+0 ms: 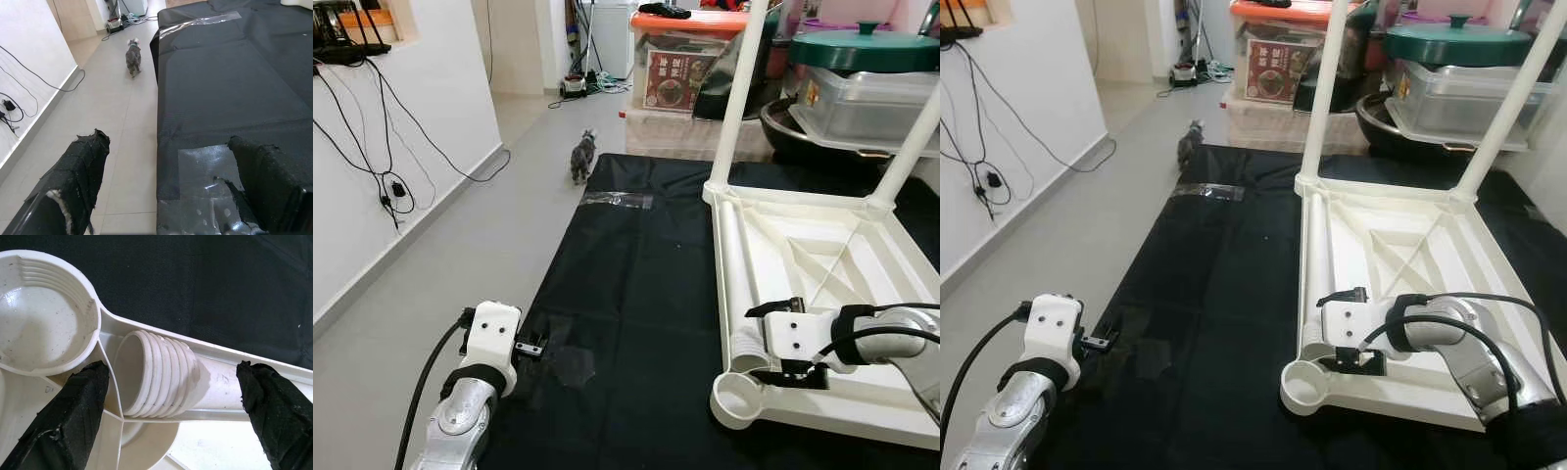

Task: Building children table

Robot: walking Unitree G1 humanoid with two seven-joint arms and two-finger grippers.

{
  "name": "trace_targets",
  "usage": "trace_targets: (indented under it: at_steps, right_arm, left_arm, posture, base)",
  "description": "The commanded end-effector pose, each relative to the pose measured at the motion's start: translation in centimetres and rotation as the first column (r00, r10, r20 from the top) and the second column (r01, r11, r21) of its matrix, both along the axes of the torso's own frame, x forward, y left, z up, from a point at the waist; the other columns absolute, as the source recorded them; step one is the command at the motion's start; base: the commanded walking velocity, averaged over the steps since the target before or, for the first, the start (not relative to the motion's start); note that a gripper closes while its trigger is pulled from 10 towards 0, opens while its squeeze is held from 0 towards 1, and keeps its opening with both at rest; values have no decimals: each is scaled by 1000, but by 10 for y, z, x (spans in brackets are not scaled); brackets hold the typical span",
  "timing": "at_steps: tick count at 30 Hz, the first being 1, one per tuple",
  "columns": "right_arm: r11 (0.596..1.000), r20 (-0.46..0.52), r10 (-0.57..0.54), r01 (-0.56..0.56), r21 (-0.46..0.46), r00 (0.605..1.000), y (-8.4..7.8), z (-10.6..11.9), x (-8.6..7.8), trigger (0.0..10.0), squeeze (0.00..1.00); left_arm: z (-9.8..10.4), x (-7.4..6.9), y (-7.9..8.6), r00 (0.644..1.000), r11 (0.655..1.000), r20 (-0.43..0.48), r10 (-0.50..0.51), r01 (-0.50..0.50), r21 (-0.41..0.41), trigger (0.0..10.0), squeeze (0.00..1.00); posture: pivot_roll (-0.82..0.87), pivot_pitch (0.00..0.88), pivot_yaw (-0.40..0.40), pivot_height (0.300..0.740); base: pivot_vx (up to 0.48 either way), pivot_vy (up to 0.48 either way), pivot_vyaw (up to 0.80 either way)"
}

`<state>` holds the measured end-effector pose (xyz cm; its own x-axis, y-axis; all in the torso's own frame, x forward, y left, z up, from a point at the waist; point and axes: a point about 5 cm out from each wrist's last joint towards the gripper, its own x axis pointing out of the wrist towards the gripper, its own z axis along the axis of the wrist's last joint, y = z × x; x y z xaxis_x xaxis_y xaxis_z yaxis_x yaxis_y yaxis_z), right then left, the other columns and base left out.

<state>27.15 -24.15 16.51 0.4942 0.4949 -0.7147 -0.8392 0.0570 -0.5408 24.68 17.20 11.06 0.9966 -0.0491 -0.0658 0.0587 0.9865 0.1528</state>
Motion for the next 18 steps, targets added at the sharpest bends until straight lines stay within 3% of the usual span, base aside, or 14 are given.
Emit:
trace_targets:
  at_steps: [1, 7, 9, 12, 18]
  right_arm:
    - [1000, 12, -13, 13, -1, 1000, 0, -2, 2, 10000, 1000]
    - [999, -40, -6, 8, 41, 999, 0, -2, -2, 10000, 1000]
    - [995, -102, 40, -29, 99, 994, -1, 7, -7, 10000, 1000]
    - [992, -126, 64, -49, 115, 990, -1, 12, -8, 10000, 1000]
    - [991, -92, 28, -16, 130, 995, 3, 7, 1, 10000, 1000]
  left_arm:
    - [-4, 0, 1, 1000, 1000, -11, 7, -7, 12, 10000, 0]
    - [-5, 1, 0, 1000, 1000, -12, -2, 3, 11, 10000, 0]
    - [-6, 1, 0, 1000, 1000, -14, -7, 7, 13, 10000, 0]
    - [-7, 1, 0, 1000, 1000, -17, -10, 10, 14, 10000, 0]
    - [-8, 2, -2, 1000, 1000, -17, -10, 10, 10, 10000, 0]
  posture:
    - [-92, 0, -32, 740]
    - [-95, 0, -27, 740]
    - [-99, 0, -25, 740]
    - [-101, 0, -27, 740]
    - [-90, 0, -35, 740]
  base:
    - [0, 0, 0]
    - [0, 0, 0]
    - [0, 0, 0]
    - [0, 0, 0]
    - [0, 0, 0]
